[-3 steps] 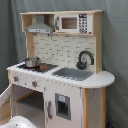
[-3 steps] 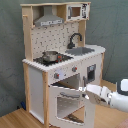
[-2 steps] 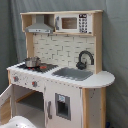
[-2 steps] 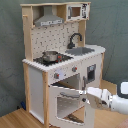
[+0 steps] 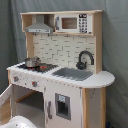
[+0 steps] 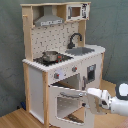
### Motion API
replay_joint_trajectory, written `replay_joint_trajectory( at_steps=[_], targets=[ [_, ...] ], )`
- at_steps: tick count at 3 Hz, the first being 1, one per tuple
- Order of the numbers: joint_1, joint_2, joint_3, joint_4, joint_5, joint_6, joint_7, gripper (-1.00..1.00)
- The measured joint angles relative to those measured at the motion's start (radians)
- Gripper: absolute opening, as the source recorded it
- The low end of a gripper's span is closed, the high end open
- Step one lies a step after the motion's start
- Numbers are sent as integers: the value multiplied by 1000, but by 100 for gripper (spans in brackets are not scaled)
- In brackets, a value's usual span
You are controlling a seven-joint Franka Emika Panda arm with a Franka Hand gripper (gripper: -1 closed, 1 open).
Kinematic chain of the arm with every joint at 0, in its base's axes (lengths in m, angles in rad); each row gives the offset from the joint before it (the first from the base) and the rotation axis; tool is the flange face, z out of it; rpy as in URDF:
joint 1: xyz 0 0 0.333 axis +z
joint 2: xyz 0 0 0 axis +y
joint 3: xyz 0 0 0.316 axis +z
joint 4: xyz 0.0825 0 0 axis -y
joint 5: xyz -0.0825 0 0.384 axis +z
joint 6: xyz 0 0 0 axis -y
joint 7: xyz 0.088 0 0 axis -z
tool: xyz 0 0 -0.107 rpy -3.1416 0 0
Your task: Play with the kitchen
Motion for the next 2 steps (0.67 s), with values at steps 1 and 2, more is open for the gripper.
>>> replay_joint_trajectory(
  at_steps=[1, 2],
  targets=[
    [-10, 0, 39, -7, 0, 0, 107, 100],
    [-12, 0, 52, -47, 0, 1, 202, 100]
  ],
)
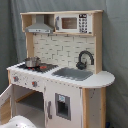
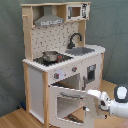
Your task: Play with the kitchen
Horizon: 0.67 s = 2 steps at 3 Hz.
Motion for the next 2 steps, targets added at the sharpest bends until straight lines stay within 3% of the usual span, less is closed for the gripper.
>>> replay_joint_trajectory(
  at_steps=[2],
  targets=[
    [0, 2, 47, -168, 9, 0, 108, 100]
  ],
)
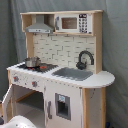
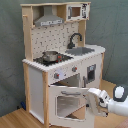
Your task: Play with the kitchen
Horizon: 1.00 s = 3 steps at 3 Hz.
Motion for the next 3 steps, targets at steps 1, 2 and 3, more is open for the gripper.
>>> replay_joint_trajectory(
  at_steps=[1, 2, 3],
  targets=[
    [-40, 1, 7, -90, 4, 6, 16, 100],
    [-135, 1, 12, -89, 3, 33, 0, 100],
    [-227, 1, 11, -72, 3, 65, -34, 100]
  ],
)
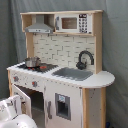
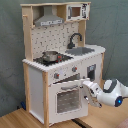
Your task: Play with the kitchen
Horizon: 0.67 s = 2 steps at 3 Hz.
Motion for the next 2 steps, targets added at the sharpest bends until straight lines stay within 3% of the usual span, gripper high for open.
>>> replay_joint_trajectory(
  at_steps=[2],
  targets=[
    [-173, 0, -10, 90, 0, 2, -63, 100]
  ],
)
